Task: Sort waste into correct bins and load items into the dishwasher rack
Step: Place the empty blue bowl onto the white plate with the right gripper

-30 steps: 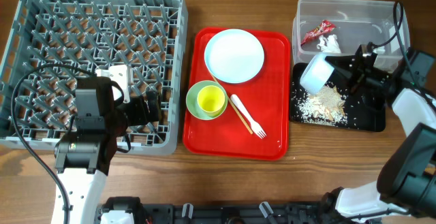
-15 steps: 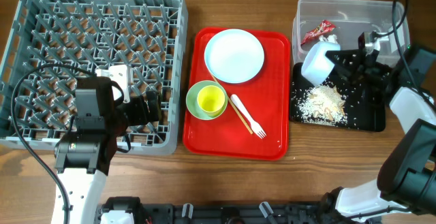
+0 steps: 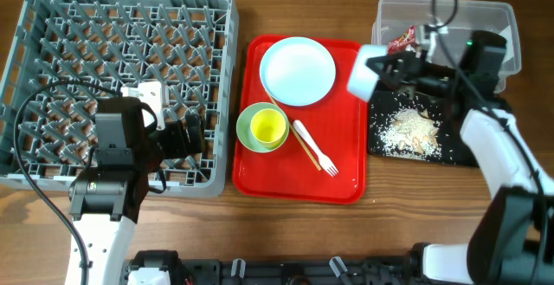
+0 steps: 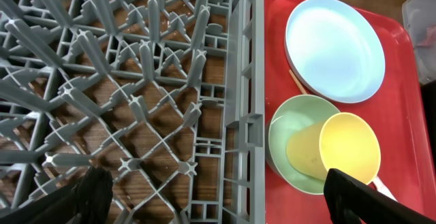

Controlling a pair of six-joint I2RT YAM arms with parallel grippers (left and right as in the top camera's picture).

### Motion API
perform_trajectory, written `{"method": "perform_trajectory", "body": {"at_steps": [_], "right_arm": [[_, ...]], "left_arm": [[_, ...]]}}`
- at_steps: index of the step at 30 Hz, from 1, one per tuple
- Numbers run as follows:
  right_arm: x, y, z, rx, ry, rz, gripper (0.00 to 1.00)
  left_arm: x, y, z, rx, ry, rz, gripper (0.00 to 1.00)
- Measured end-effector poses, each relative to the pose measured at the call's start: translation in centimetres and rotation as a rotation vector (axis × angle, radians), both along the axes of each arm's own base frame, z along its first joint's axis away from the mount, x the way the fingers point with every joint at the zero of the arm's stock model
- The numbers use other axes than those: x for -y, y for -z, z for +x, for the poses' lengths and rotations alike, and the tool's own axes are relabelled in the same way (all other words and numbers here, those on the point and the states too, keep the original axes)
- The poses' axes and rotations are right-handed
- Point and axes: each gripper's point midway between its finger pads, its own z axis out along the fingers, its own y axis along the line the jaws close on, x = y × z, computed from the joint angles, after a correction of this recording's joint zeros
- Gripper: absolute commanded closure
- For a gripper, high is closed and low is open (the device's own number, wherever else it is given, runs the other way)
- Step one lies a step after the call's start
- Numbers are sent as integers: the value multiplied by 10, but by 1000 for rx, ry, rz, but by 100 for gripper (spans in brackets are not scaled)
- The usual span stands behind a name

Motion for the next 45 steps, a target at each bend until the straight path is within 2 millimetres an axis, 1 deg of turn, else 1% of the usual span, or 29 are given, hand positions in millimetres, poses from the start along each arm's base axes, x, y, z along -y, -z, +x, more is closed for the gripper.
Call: {"method": "perform_trajectory", "body": {"at_steps": [2, 4, 5, 7, 9, 11, 14, 15, 17, 19, 21, 23, 24, 25, 28, 31, 33, 34, 35, 36, 39, 42, 44, 45], "right_arm": [[-21, -7, -1, 49, 12, -74, 95], [-35, -6, -3, 52, 23, -132, 95], [-43, 0, -4, 32, 30, -177, 96], [-53, 11, -5, 4, 39, -266, 95], [-61, 19, -8, -8, 41, -371, 96], [-67, 17, -9, 14, 39, -466, 96], [-74, -5, -1, 117, 52, -598, 96], [-78, -18, 3, 171, 61, -642, 96], [-83, -33, 9, 244, 76, -694, 96], [-89, -38, 13, 298, 87, -738, 96], [-99, -27, 17, 315, 68, -774, 96], [-113, 3, 22, 294, 16, -818, 96], [-120, 24, 24, 273, -18, -844, 96], [-126, 39, 25, 258, -41, -860, 96], [-144, 93, 24, 211, -134, -914, 96], [-157, 123, 19, 197, -196, -945, 96], [-165, 138, 15, 191, -228, -955, 95], [-167, 141, 13, 187, -237, -958, 95], [-168, 145, 11, 186, -247, -963, 89], [-169, 146, 11, 189, -251, -967, 80], [-168, 147, 9, 187, -260, -975, 74], [-166, 150, 5, 170, -271, -985, 65], [-162, 152, -1, 135, -290, -1001, 62], [-161, 149, -3, 128, -295, -1004, 61]], "left_arm": [[0, 0, 0, 1, 0, 0, 0], [0, 0, 0, 2, 0, 0, 0], [0, 0, 0, 2, 0, 0, 0], [0, 0, 0, 1, 0, 0, 0], [0, 0, 0, 2, 0, 0, 0], [0, 0, 0, 2, 0, 0, 0], [0, 0, 0, 2, 0, 0, 0], [0, 0, 0, 1, 0, 0, 0], [0, 0, 0, 2, 0, 0, 0], [0, 0, 0, 2, 0, 0, 0], [0, 0, 0, 2, 0, 0, 0], [0, 0, 0, 2, 0, 0, 0], [0, 0, 0, 2, 0, 0, 0], [0, 0, 0, 2, 0, 0, 0], [0, 0, 0, 2, 0, 0, 0], [0, 0, 0, 2, 0, 0, 0], [0, 0, 0, 2, 0, 0, 0], [0, 0, 0, 1, 0, 0, 0], [0, 0, 0, 2, 0, 0, 0], [0, 0, 0, 2, 0, 0, 0], [0, 0, 0, 1, 0, 0, 0], [0, 0, 0, 2, 0, 0, 0], [0, 0, 0, 2, 0, 0, 0], [0, 0, 0, 2, 0, 0, 0]]}}
